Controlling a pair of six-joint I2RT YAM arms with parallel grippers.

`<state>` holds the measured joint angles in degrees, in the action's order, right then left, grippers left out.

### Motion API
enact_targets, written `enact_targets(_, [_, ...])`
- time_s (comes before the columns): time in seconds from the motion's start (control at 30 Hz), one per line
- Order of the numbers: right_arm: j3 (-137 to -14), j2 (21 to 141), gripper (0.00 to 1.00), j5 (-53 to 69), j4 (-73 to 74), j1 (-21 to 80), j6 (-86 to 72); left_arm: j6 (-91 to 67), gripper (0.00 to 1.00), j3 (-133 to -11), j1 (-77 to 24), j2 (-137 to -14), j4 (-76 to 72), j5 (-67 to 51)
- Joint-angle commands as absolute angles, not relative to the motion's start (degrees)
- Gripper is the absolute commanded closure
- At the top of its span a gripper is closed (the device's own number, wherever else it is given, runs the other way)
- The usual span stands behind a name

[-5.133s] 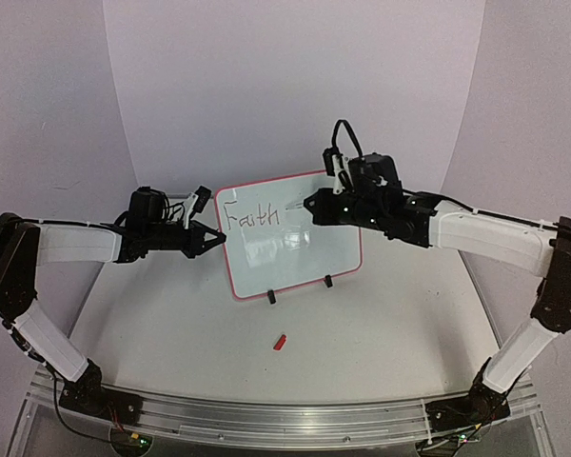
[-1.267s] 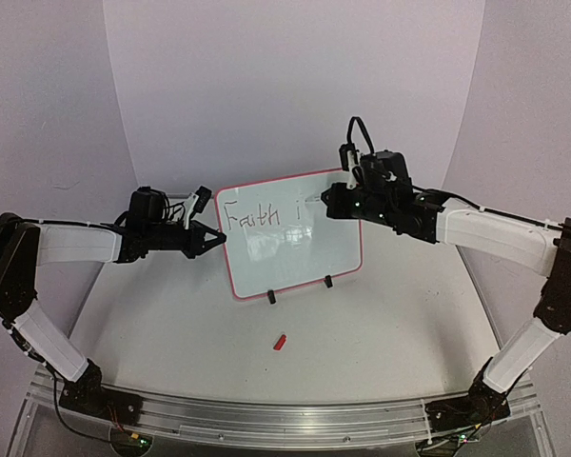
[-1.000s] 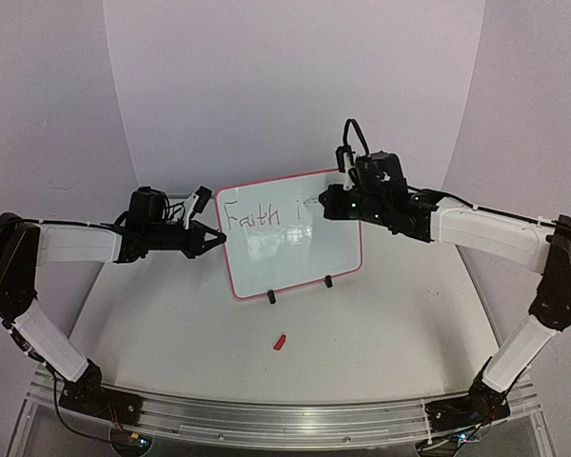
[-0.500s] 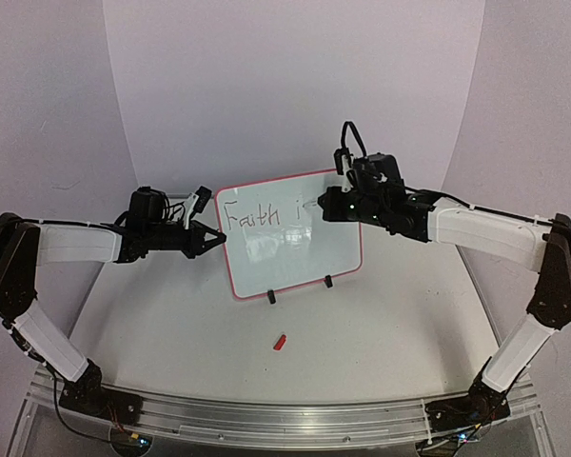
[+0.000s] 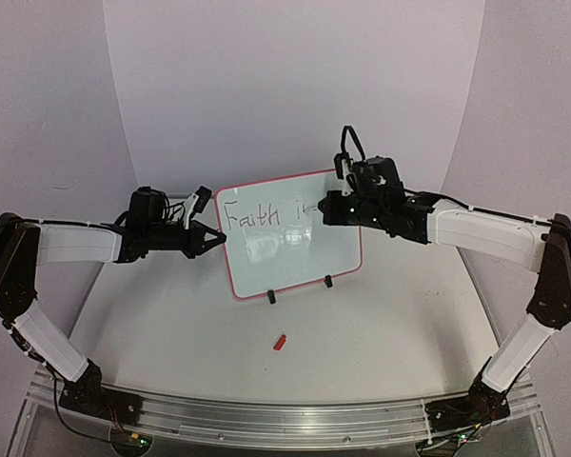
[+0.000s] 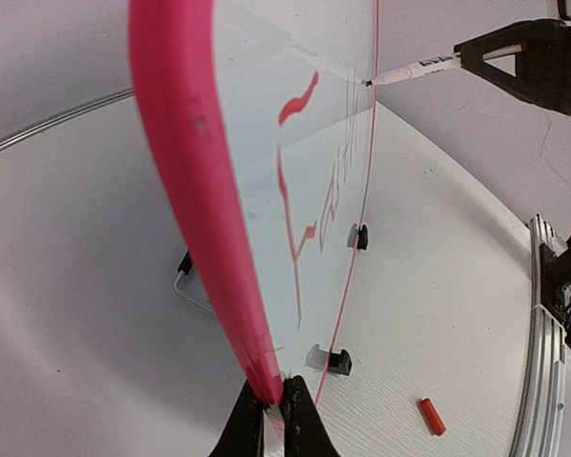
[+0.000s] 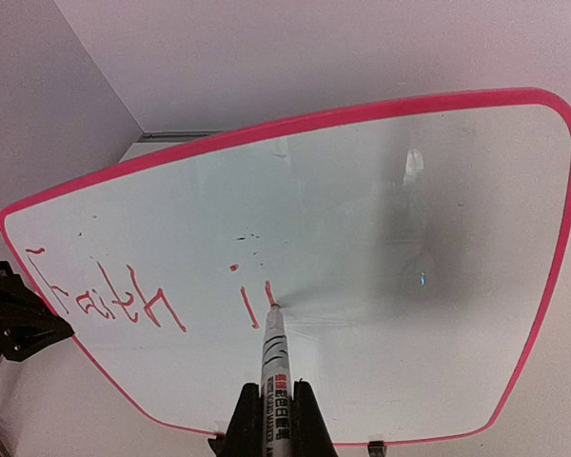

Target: Write a sentence on the whiteboard

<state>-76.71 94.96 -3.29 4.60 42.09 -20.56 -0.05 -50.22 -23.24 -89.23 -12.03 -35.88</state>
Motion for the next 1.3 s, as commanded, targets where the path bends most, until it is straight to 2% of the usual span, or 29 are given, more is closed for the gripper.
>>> enact_targets(0.0, [-75.8, 95.9, 1.00, -3.1, 5.0, 41.8, -21.5, 3.7, 1.00, -50.7, -23.2, -89.7, -10.2, -31.6])
enact_targets(1.27, [-75.3, 91.5, 1.00, -7.1, -2.0, 41.8, -22.0, 3.7, 1.00, -50.7, -23.2, -89.8, -10.3, -31.6])
